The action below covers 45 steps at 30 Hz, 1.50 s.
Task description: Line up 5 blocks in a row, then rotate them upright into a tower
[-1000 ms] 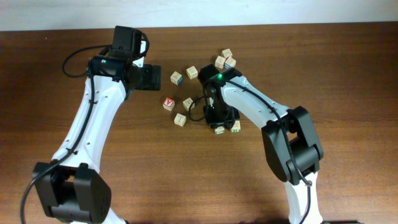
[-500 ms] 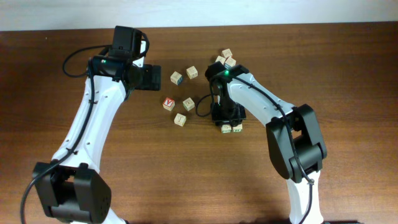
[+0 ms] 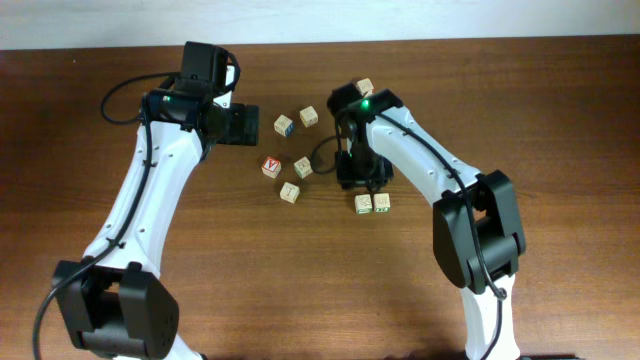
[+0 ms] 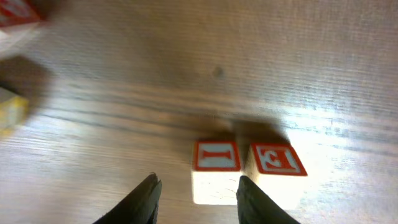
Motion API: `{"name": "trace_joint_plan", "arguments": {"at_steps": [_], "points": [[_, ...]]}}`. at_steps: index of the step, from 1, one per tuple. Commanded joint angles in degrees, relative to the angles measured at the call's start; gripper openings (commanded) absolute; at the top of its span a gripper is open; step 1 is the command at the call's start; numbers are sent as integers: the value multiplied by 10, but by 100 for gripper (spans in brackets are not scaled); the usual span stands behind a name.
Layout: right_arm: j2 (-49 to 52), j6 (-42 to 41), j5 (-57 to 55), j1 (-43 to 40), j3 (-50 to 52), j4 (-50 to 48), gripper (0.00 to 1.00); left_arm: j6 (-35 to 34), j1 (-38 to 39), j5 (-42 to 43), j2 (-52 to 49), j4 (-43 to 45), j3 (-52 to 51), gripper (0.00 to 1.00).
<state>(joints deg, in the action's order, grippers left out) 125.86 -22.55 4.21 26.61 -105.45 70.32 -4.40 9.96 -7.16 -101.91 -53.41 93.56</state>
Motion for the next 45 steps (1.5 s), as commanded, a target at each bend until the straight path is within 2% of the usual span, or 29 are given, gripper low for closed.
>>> {"name": "trace_joint_plan", "arguments": {"at_steps": [1, 4, 7, 10, 11, 14, 16, 19, 21, 31, 40, 45], "points": [[2, -5, 48, 5, -36, -23, 45, -10, -2, -8, -3, 0, 10, 99], [2, -27, 92, 15, -31, -76, 45, -9, -2, -8, -3, 0, 10, 99], [3, -135, 91, 35, -19, -130, 46, -10, -2, -8, -3, 0, 10, 99], [3, -189, 87, 54, -5, -166, 48, -9, -2, -8, -3, 0, 10, 99], [4, -205, 77, 61, -1, -173, 52, -10, -2, -8, -3, -1, 10, 99], [13, -237, 56, 77, 0, -174, 75, -9, -2, -8, -3, -1, 10, 99], [20, -259, 57, 83, 0, -175, 77, -9, -2, -8, -3, -1, 10, 99], [29, -280, 57, 88, 0, -183, 75, -9, -3, -8, -3, -1, 10, 99], [33, -290, 57, 91, 0, -187, 70, -9, -2, -8, -3, -1, 10, 99], [58, -317, 57, 106, 0, -205, 64, -10, -2, -8, -3, -1, 10, 99], [59, -294, 41, 121, 37, -237, 56, -10, -2, -8, -3, -1, 10, 99], [59, -219, 42, 120, 37, -236, 44, -10, -2, -8, -3, -1, 10, 99]]}}
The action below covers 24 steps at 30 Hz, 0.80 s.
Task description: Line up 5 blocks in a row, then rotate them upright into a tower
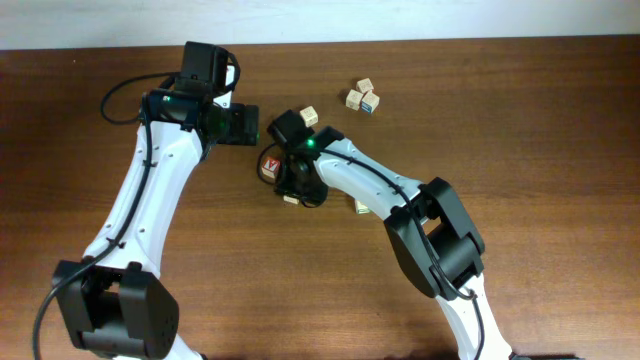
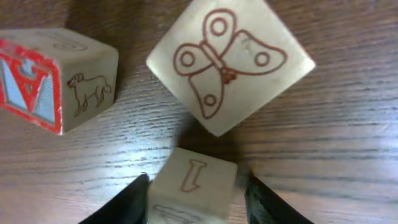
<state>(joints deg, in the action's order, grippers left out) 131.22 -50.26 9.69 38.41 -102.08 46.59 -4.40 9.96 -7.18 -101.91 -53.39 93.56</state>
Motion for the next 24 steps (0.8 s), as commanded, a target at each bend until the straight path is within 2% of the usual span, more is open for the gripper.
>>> {"name": "trace_joint_plan", "arguments": {"at_steps": [1, 6, 12, 21, 24], "points": [[5, 83, -13, 2, 3, 3, 42, -9, -2, -8, -3, -1, 10, 99], [5, 168, -14, -7, -7, 44, 41, -9, -2, -8, -3, -1, 10, 99], [5, 171, -42, -35, -21, 142, 40, -10, -2, -8, -3, -1, 10, 99], [5, 186, -42, -55, -21, 209, 41, -10, -2, -8, -3, -1, 10, 99], [5, 185, -42, -55, -21, 210, 47, -9, -3, -8, -3, -1, 10, 99]]}}
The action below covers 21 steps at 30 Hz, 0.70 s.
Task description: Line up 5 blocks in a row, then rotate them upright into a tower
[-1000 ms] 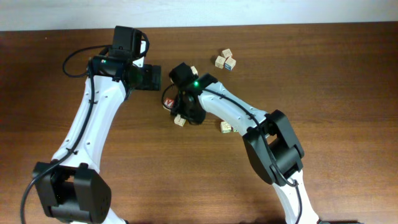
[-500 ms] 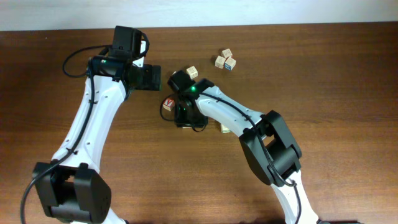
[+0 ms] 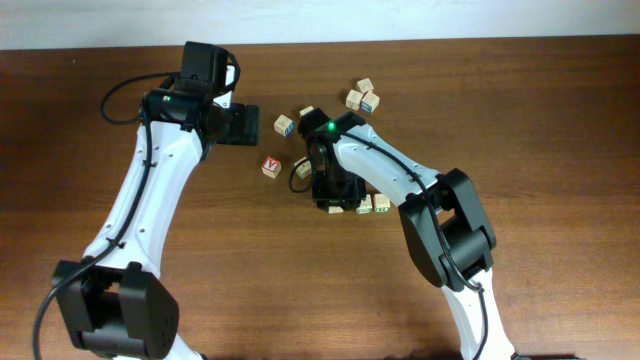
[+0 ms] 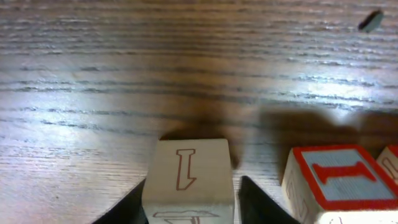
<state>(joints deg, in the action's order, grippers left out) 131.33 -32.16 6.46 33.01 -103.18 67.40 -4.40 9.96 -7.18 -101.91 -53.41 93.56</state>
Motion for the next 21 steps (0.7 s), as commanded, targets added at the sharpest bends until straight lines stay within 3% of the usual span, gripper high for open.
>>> {"name": "trace_joint_plan", "arguments": {"at_steps": [1, 10, 19, 21], "points": [[4, 5, -10, -1, -10, 2, 48, -10, -2, -8, -3, -1, 10, 99], [2, 18, -9, -9, -31, 21, 50, -9, -2, -8, -3, -1, 10, 99], [2, 69, -12, -10, -125, 63, 46, -9, -2, -8, -3, -1, 10, 99], [2, 64, -9, -10, -132, 33, 53, -10, -2, -8, -3, -1, 10, 99]]}}
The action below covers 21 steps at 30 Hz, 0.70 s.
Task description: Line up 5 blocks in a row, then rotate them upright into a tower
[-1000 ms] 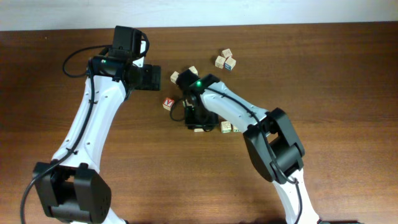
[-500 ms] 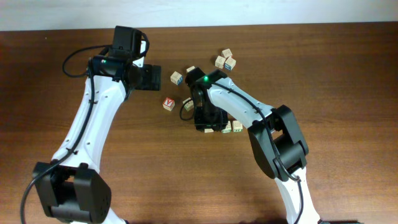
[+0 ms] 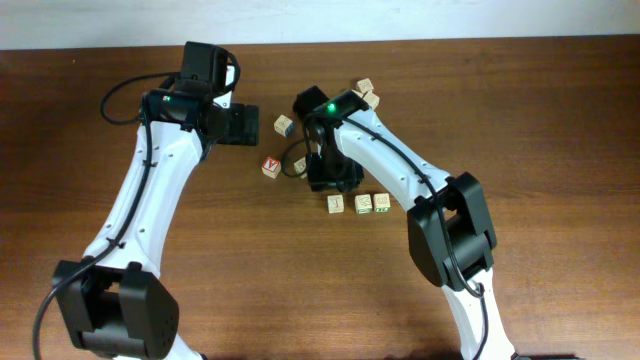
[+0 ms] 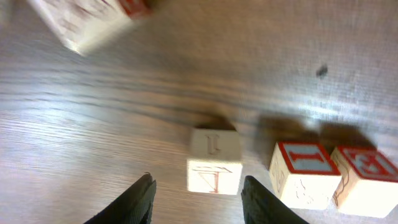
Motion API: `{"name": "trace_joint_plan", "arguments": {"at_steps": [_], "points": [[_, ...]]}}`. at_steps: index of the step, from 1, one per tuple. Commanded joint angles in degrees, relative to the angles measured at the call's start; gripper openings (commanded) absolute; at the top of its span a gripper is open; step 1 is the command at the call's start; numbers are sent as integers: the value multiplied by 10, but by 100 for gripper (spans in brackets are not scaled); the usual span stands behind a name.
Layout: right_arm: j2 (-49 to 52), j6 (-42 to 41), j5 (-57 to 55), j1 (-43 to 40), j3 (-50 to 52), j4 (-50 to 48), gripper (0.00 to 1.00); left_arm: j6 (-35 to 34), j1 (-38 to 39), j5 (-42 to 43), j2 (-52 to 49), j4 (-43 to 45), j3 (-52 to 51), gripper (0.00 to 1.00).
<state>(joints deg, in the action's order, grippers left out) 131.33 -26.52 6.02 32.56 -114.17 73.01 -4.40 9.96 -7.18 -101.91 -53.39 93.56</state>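
Three wooden blocks stand in a row on the table: a plain one with a thin red mark, then two red-bordered ones. My right gripper hangs open just above and behind the plain block, touching nothing. A red-lettered block and a blue-marked block lie to the left. My left gripper hovers near the blue-marked block; its jaws are not readable from above.
Two more blocks sit at the back, close to the right arm's elbow. Another block peeks out beside the right wrist. A blurred block shows at the top left of the right wrist view.
My right gripper was shut on the plain block beside the red-bordered pair. Now it is open and higher, and the block stands free on the table left of the pair.
My right gripper stood open over the two red-bordered blocks. Then it was at the left cluster, around the plain block next to a butterfly block. Then it held that block beside the pair, and now the block stands released in a row of three. The left arm stayed still.
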Motion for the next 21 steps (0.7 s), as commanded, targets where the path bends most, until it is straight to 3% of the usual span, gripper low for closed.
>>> {"name": "trace_joint_plan", "arguments": {"at_steps": [1, 7, 10, 17, 21], "points": [[2, -5, -2, -5, -22, -41, 59, -10, -2, -8, -3, -1, 10, 99], [8, -40, -3, 2, 1, -175, 65, -9, -2, -8, -3, -1, 10, 99], [19, -63, -5, 0, 1, -189, 60, -10, -2, -8, -3, -1, 10, 99], [51, -177, -7, 12, 2, -202, 64, -9, -2, -8, -3, -1, 10, 99], [57, -211, -18, 15, 2, -208, 60, -9, -2, -8, -3, -1, 10, 99]]}}
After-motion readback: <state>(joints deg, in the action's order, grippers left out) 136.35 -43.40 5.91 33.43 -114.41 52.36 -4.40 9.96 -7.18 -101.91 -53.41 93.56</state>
